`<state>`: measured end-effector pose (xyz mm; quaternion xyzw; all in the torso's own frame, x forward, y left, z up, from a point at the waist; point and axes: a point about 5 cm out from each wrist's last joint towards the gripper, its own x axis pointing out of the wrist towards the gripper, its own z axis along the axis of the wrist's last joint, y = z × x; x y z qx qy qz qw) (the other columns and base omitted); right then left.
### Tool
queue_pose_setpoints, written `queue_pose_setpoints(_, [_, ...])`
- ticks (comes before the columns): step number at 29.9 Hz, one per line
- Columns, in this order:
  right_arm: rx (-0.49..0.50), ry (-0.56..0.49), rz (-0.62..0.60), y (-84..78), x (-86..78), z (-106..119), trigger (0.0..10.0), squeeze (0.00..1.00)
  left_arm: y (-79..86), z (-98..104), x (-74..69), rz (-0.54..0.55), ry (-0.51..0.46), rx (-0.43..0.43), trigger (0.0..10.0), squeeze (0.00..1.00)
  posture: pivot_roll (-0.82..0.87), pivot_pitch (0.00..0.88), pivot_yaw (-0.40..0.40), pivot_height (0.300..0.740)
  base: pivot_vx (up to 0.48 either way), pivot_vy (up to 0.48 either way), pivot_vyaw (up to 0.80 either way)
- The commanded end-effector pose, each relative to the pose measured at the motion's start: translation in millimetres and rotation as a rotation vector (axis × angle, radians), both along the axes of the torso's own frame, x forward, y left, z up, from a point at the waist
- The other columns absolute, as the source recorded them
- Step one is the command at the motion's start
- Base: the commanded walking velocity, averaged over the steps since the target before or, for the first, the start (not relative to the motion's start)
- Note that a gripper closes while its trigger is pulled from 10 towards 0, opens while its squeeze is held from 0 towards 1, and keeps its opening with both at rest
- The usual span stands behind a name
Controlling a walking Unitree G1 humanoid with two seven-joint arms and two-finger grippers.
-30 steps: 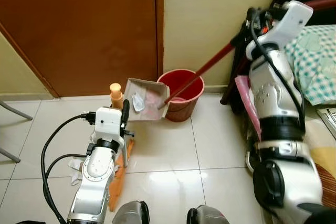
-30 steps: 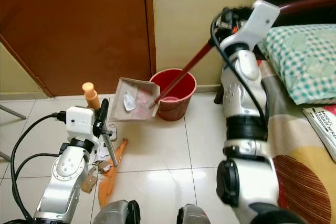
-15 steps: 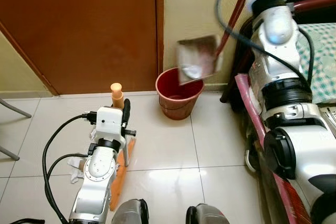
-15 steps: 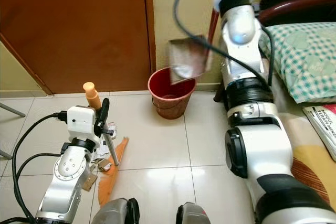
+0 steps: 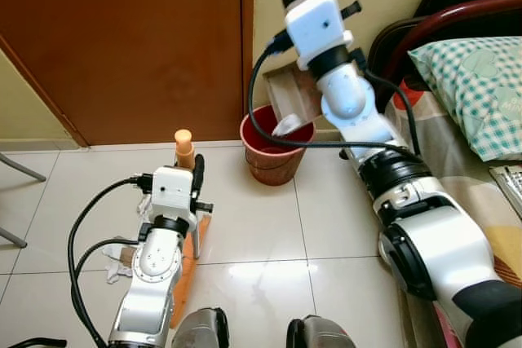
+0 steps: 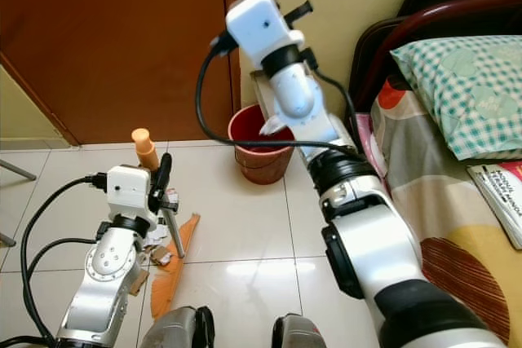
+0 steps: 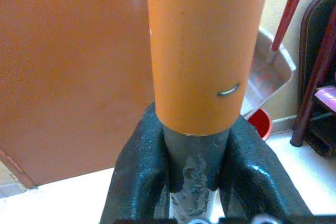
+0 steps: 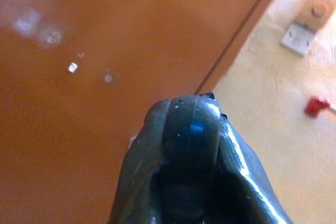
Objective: Sweep floor
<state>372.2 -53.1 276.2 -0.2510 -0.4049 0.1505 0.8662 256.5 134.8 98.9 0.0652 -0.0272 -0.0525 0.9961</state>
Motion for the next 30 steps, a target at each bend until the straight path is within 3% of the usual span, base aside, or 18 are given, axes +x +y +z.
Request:
queue_pose_setpoints(1, [-0.022,-0.097,0.050,8.9,-9.1,9.8,10.0,0.00,-0.8,0.3,-1.4,0.006,-0.004,0.001,10.0,0.00,0.03,0.081,-0.040,0.740,0.000,0.000,0.00])
queue_pose_setpoints(6, [0.051,-0.079,0.062,5.3,-10.7,10.9,10.0,0.00,-2.5,0.6,-0.9,0.006,-0.007,-0.003,10.0,0.00,0.03,0.081,-0.045,0.740,0.000,0.000,0.00])
queue_pose_setpoints(10, [0.257,-0.086,0.132,-7.5,-19.7,49.3,10.0,0.00,0.3,-0.1,-2.2,0.013,-0.006,0.001,10.0,0.00,0.03,0.083,-0.043,0.740,0.000,0.000,0.00])
queue_pose_setpoints(11, [0.257,-0.086,0.132,-7.5,-19.7,49.3,10.0,0.00,0.3,-0.1,-2.2,0.013,-0.006,0.001,10.0,0.00,0.03,0.083,-0.043,0.740,0.000,0.000,0.00])
queue_pose_setpoints(13, [0.388,-0.036,0.168,-19.0,-23.7,61.2,10.0,0.00,0.4,-0.3,-1.7,0.010,-0.006,0.003,10.0,0.00,0.03,0.081,-0.036,0.740,0.000,0.000,0.00])
queue_pose_setpoints(15, [0.441,-0.002,0.177,-25.4,-24.2,61.7,10.0,0.00,-0.1,-0.2,-1.2,0.007,-0.006,0.004,10.0,0.00,0.02,0.080,-0.032,0.740,0.000,0.000,0.00])
queue_pose_setpoints(19, [0.576,0.153,0.206,-46.0,-24.8,47.4,10.0,0.00,-1.7,1.1,1.0,-0.008,-0.009,0.006,10.0,0.00,0.01,0.077,-0.022,0.740,0.000,0.000,0.00])
queue_pose_setpoints(23, [0.634,0.259,0.203,-57.9,-27.4,30.3,10.0,0.00,-1.3,0.7,1.5,-0.016,-0.007,0.011,10.0,0.00,0.01,0.073,-0.019,0.740,0.000,0.000,0.00])
queue_pose_setpoints(26, [0.721,0.398,0.129,-76.9,-32.4,-3.9,10.0,0.00,0.0,-0.1,1.0,-0.020,-0.002,0.018,10.0,0.00,0.02,0.070,-0.019,0.740,0.000,0.000,0.00])
queue_pose_setpoints(30, [0.742,0.475,0.073,-87.1,-44.3,-30.4,10.0,0.00,2.5,-2.1,-1.3,-0.015,0.007,0.025,10.0,0.00,0.02,0.071,-0.017,0.740,0.000,0.000,0.00])
